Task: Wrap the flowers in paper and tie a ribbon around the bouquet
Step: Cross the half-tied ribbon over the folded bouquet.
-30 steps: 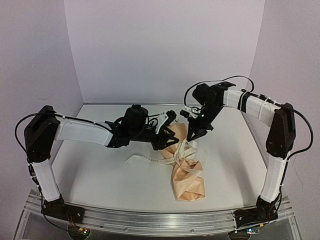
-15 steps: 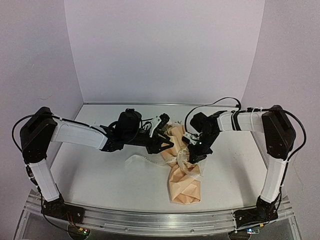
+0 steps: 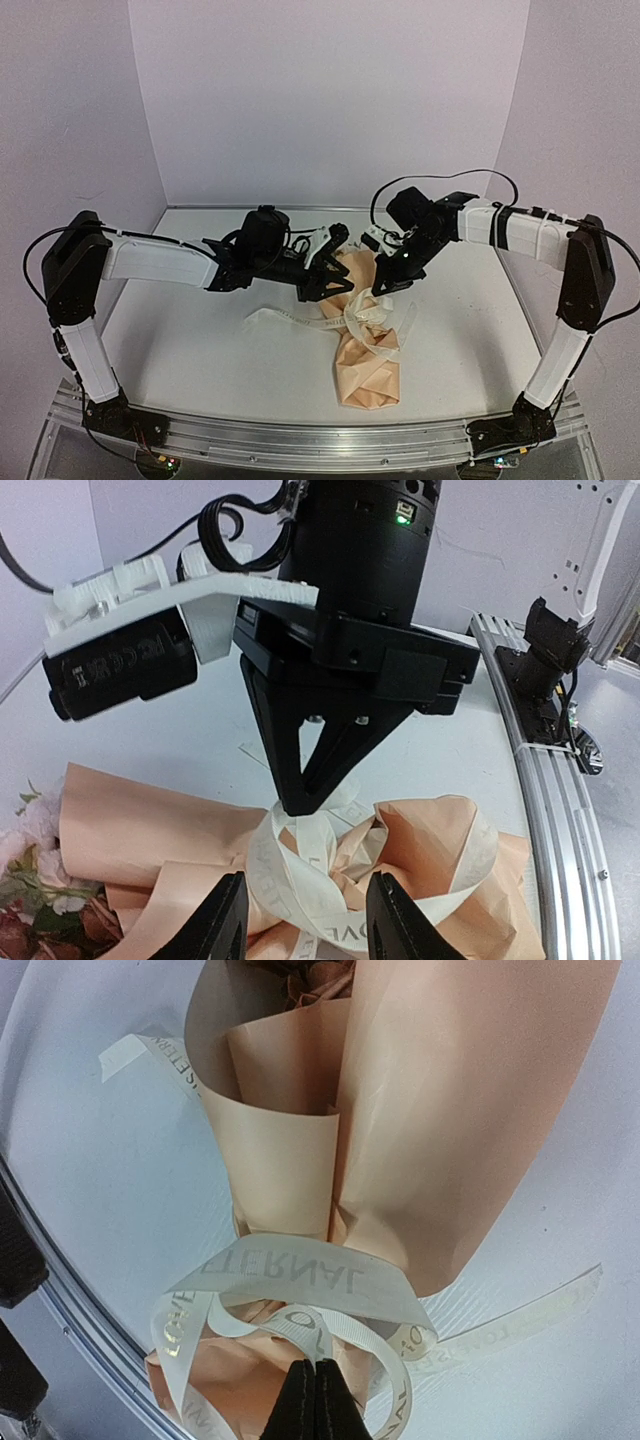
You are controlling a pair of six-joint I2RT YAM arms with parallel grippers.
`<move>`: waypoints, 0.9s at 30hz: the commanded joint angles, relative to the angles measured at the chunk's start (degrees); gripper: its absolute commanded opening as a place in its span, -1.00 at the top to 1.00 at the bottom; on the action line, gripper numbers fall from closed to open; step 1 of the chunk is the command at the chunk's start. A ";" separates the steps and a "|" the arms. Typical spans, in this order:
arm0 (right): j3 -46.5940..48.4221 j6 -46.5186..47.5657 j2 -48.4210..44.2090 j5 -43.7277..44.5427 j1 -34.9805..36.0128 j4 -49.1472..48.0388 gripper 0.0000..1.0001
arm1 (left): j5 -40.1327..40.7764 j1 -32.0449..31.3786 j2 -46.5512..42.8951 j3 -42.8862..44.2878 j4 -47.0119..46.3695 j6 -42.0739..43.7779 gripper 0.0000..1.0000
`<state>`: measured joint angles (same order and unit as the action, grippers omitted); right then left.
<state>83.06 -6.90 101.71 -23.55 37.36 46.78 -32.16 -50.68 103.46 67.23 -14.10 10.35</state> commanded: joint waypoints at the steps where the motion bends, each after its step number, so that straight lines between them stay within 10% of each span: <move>1: 3.92 -0.90 -0.70 -3.57 -0.10 4.91 1.00 | -2.82 0.03 2.34 4.42 1.59 5.26 0.15; 27: 4.38 -0.78 -2.16 -7.92 -0.09 5.35 1.00 | -9.60 -0.05 11.88 12.50 3.68 4.20 0.26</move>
<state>85.95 -8.17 101.71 -31.22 37.32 51.77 -39.17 -50.68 114.51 76.74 -10.76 15.65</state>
